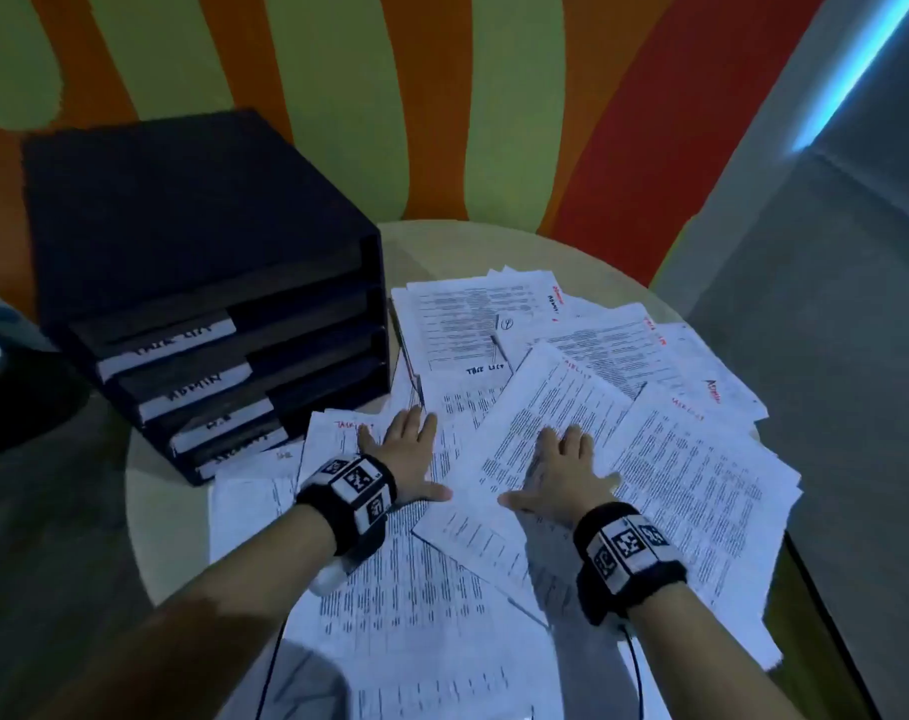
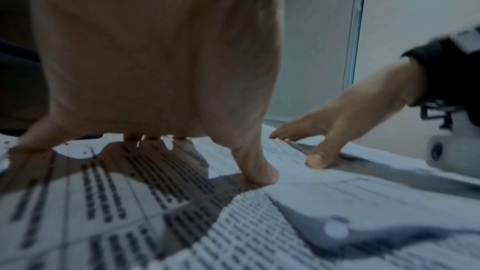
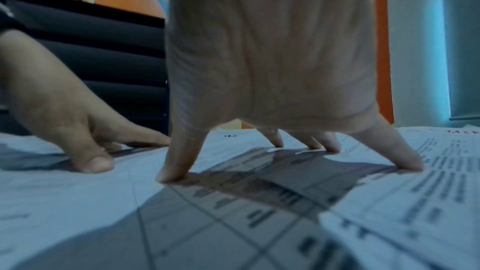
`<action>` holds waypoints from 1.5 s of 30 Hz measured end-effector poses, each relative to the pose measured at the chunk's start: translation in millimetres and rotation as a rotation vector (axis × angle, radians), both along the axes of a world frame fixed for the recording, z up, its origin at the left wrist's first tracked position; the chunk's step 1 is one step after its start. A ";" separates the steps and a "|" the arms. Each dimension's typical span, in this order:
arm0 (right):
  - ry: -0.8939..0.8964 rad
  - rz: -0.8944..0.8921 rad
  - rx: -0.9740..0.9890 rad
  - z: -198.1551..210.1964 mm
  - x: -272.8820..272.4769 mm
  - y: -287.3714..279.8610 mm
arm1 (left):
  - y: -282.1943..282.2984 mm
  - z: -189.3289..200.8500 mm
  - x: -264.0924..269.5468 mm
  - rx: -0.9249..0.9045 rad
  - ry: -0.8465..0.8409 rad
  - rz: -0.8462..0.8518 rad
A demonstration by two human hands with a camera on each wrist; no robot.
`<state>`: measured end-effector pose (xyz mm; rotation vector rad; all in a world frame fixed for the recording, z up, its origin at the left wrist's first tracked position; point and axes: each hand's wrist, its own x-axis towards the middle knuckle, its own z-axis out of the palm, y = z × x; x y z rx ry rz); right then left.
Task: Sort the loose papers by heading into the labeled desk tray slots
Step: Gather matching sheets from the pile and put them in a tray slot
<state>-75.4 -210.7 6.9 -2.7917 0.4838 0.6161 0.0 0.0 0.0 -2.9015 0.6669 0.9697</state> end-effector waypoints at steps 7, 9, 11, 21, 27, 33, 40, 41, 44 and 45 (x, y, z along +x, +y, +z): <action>-0.045 0.024 -0.050 -10.6 -3.5 0.0 | 2.1 0.2 -6.4 -0.033 -0.058 -0.005; -0.064 0.027 -0.050 -9.4 -6.9 0.0 | 0.2 3.8 -11.4 -0.062 -0.086 0.020; -0.075 0.020 -0.049 -7.1 -9.9 1.8 | -2.5 7.8 -15.6 -0.092 -0.099 0.045; -0.083 0.044 -0.068 -10.3 -17.1 1.5 | -41.4 12.5 -19.2 -0.190 -0.204 0.178; -0.067 0.037 -0.060 -15.1 -11.9 -0.9 | -71.2 11.9 -4.5 -0.313 -0.245 0.201; 0.001 0.055 -0.068 -8.1 -3.6 -5.9 | -107.3 12.7 21.7 -0.489 -0.185 0.177; -0.092 0.144 -0.027 -10.3 -2.1 -24.7 | -143.7 10.7 58.4 -0.743 -0.244 0.296; -0.100 0.150 -0.024 -10.7 -2.7 -25.9 | -145.9 11.4 60.2 -0.787 -0.270 0.292; -0.112 0.158 -0.024 -9.2 -4.8 -27.5 | -152.9 8.9 61.5 -0.859 -0.342 0.270; -0.115 0.162 -0.023 -8.5 -5.4 -27.8 | -154.4 9.1 59.0 -0.835 -0.347 0.261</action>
